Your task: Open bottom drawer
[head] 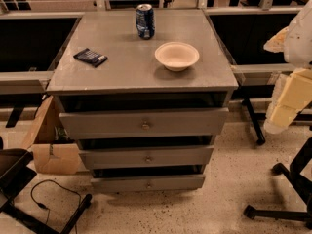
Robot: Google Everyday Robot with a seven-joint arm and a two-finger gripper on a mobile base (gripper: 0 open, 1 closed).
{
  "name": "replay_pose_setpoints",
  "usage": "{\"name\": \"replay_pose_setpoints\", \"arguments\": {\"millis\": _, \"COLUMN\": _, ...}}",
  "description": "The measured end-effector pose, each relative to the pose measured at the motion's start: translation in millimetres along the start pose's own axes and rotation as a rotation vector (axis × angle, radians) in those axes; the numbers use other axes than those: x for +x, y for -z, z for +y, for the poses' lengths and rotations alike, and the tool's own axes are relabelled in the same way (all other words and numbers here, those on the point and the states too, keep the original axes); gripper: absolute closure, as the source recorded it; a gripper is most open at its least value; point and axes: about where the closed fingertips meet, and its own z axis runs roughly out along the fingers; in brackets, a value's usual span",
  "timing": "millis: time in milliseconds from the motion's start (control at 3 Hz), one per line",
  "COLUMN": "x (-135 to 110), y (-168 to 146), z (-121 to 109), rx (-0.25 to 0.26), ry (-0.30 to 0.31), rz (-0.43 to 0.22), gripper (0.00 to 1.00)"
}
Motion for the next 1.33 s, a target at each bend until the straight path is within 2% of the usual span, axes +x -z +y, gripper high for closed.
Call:
{"name": "replay_pose_setpoints", "arguments": {"millis": 333, "x": 2, "y": -3, "z": 1, "rx": 0.012, "ry": -0.004, "rz": 0.005, "gripper": 0.0}}
{"name": "replay_pose_setpoints", "arguments": {"millis": 667, "x": 26, "y": -35, "z": 9, "rx": 0.024, "ry": -0.005, "rz": 0.039, "gripper": 0.0}}
{"name": "replay_pose_setpoints", "arguments": {"millis": 1000, "x": 58, "y": -90, "z": 31, "rx": 0.025, "ry": 0.003, "rz": 0.083, "gripper": 0.0}}
{"name": "replay_pose_setpoints", "arguments": {"millis": 1333, "x": 91, "y": -151, "z": 57, "rx": 0.028, "ry": 0.035, "rz": 0.127, "gripper": 0.0}}
